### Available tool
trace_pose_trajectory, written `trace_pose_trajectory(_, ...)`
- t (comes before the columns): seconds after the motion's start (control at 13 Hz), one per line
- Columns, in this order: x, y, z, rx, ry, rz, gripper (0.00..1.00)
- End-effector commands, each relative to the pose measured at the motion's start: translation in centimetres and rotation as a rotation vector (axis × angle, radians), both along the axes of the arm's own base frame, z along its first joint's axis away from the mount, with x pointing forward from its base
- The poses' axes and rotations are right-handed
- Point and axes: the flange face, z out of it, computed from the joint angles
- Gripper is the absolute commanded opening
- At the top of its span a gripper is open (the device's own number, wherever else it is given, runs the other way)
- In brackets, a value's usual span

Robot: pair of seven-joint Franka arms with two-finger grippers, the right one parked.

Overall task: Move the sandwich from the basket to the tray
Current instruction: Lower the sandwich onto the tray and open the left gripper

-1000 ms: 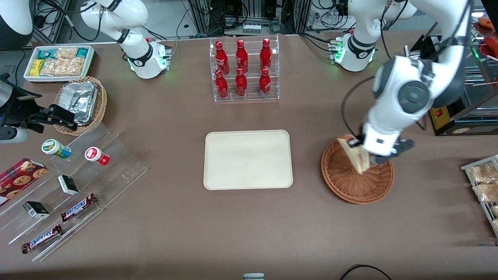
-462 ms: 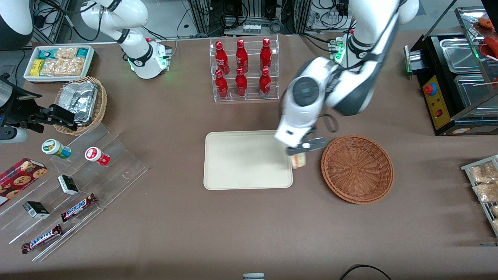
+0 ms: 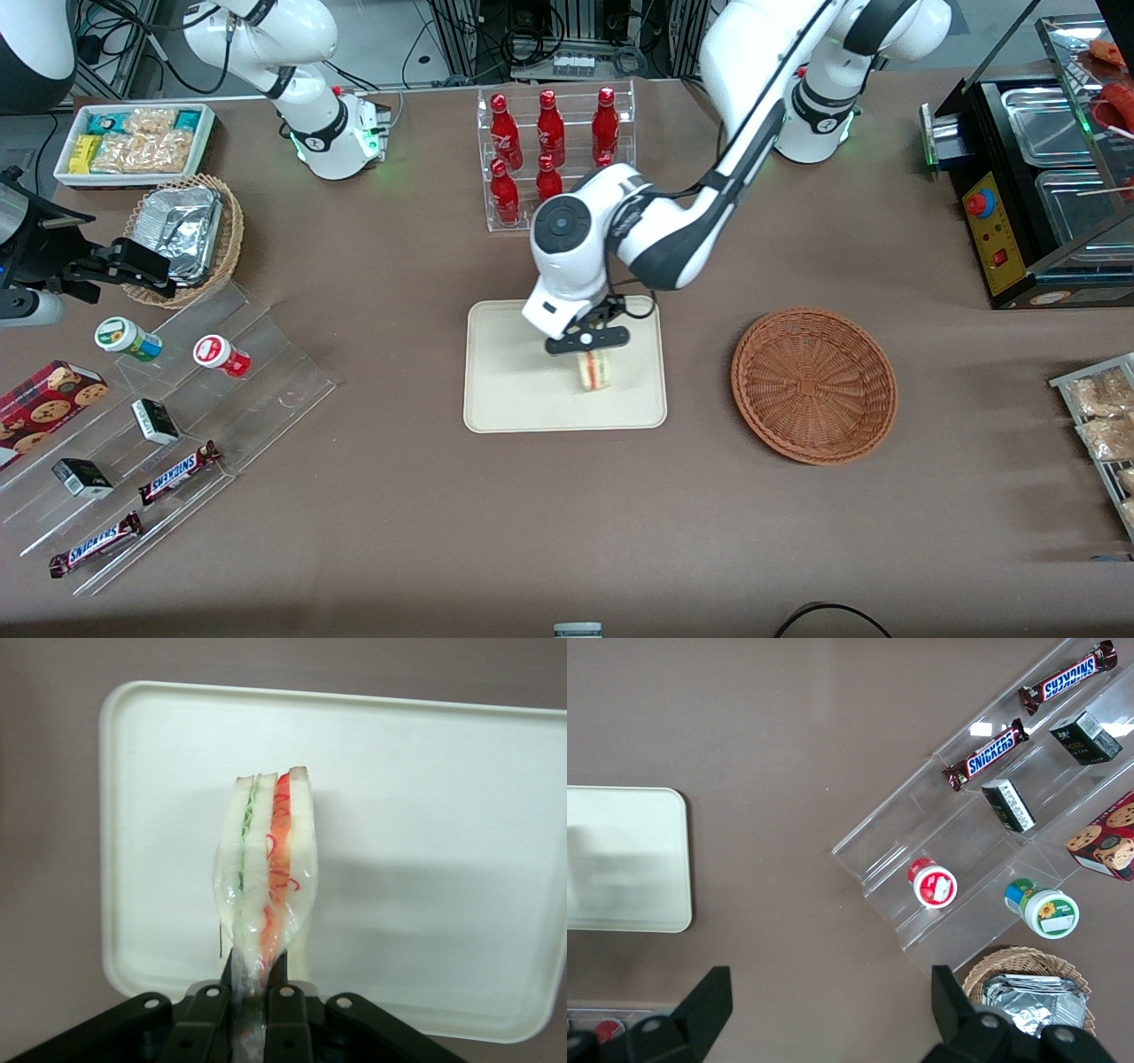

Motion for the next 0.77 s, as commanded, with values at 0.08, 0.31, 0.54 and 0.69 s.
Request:
trace_pose_trajectory(0.08, -0.3, -1.4, -1.2, 0.052, -0.068, -0.062, 0.00)
trace_pose_trajectory(0.31, 0.0, -1.4, -1.9, 0.044, -0.089, -0.075, 0.00)
trace_pose_trajectory(0.54, 0.1, -1.5, -3.6, 0.033, -0.093, -0.079, 0.00)
trace_pose_trajectory(0.69, 0.2, -1.1, -4.2, 0.042, -0.087, -0.075, 0.00)
